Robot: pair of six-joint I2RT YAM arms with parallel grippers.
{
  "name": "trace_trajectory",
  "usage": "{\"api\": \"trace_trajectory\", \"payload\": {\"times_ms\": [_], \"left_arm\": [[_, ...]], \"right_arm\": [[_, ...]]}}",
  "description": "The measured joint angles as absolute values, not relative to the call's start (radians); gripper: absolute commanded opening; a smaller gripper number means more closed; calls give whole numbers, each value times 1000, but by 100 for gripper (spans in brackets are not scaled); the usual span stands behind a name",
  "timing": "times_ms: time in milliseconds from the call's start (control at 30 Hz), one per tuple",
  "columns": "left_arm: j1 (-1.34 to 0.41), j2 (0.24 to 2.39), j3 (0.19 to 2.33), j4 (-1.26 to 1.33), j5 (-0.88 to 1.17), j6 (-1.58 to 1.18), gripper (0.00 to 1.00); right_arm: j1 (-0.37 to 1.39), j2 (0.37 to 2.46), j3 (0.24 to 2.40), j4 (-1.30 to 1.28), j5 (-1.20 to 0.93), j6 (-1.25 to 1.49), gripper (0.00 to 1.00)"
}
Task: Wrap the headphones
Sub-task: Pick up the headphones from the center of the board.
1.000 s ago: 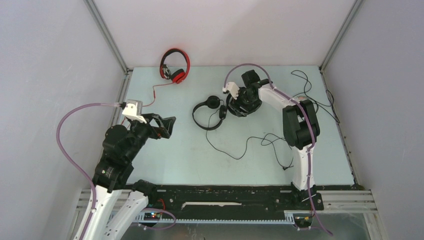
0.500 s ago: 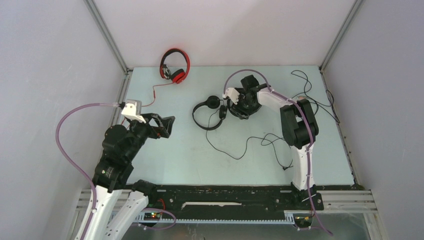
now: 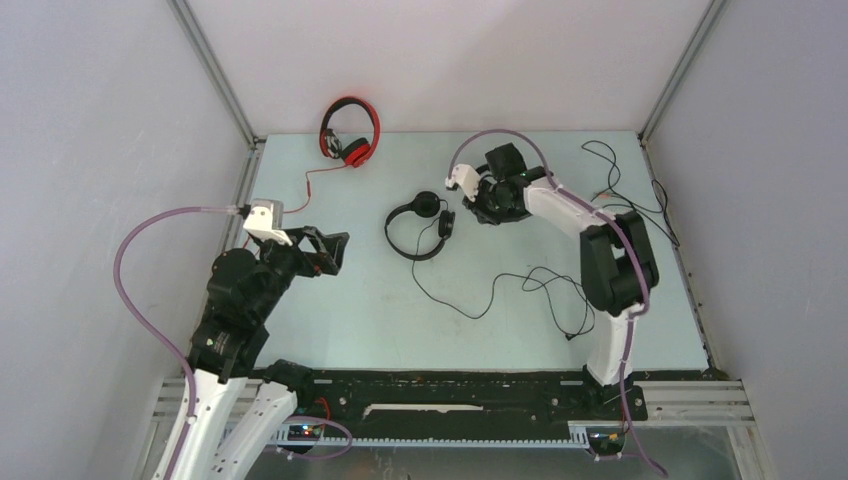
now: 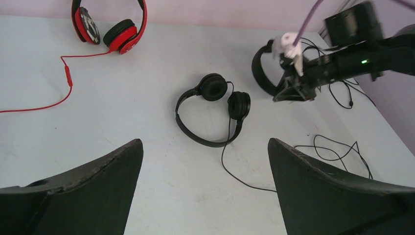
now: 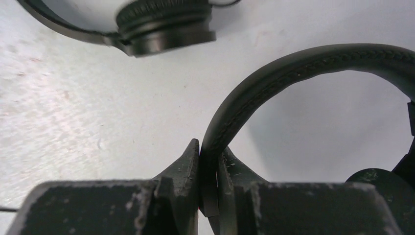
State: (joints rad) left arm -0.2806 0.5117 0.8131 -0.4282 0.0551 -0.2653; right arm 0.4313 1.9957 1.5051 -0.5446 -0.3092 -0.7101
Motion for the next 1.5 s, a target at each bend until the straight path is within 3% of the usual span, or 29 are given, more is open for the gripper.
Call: {"api": "trace_trajectory", "payload": {"times_ms": [300,833,1300,1500], "left_arm": [[-279,528,813,-428,46,-303,100],[-278,664,878,-381,180,-377,95],[-359,1025,1228,-421,265,-532,83],[-386,1132,1317,-448,266,-536,86]], "right_arm": [[491,1720,1501,-533,-348,-623,0],[628,1453,1365,-490,-485,-384,0],[812,1341,1220,-316,-236,-416,0],[834,1340,1203,-256,-205,-425,0]]}}
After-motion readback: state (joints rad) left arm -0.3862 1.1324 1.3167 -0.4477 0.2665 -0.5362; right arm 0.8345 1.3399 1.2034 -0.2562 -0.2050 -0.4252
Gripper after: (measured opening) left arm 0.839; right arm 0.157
